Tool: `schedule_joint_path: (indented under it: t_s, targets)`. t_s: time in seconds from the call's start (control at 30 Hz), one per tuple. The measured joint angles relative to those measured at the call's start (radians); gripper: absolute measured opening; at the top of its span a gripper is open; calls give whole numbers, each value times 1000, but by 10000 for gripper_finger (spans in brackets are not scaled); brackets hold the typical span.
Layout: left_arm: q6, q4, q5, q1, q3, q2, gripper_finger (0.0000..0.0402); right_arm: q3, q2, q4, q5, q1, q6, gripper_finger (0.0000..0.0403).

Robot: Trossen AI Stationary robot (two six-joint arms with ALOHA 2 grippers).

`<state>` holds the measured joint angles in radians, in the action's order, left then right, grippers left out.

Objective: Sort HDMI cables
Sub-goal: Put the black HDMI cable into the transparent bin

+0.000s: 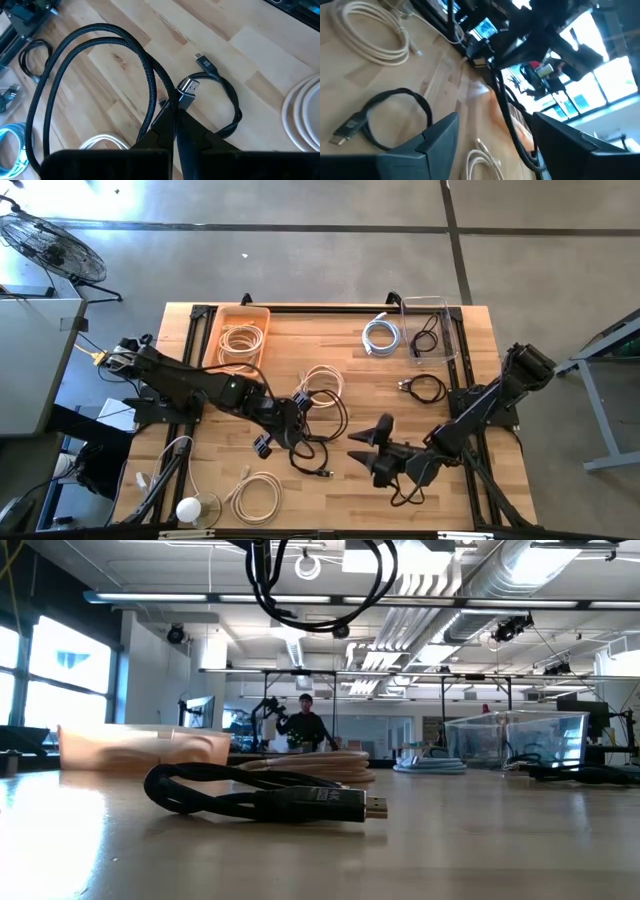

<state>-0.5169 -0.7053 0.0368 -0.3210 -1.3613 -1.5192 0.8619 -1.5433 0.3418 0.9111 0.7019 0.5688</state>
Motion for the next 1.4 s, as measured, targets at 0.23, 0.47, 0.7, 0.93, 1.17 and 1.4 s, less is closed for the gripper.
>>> schedule_joint_path:
  t_s: [0.23, 0.47, 0.7, 0.93, 1.17, 1.4]
  targets:
    - [4, 0, 0, 0, 0, 0, 0, 31, 0, 32, 33, -30, -9, 243]
    - [17, 0, 0, 0, 0, 0, 0, 43, 0, -40, -42, -54, 103, 239]
    - [17, 0, 0, 0, 0, 0, 0, 43, 0, -84, -76, -76, 127, 221]
    - [17, 1, 0, 0, 0, 0, 0, 43, 0, -91, -117, -126, 87, 212]
    - [17, 9, 19, 0, 0, 0, 0, 43, 0, -91, -193, -174, 80, 204]
    - [29, 9, 27, 0, 0, 0, 0, 42, 0, -91, -213, -197, 64, 145]
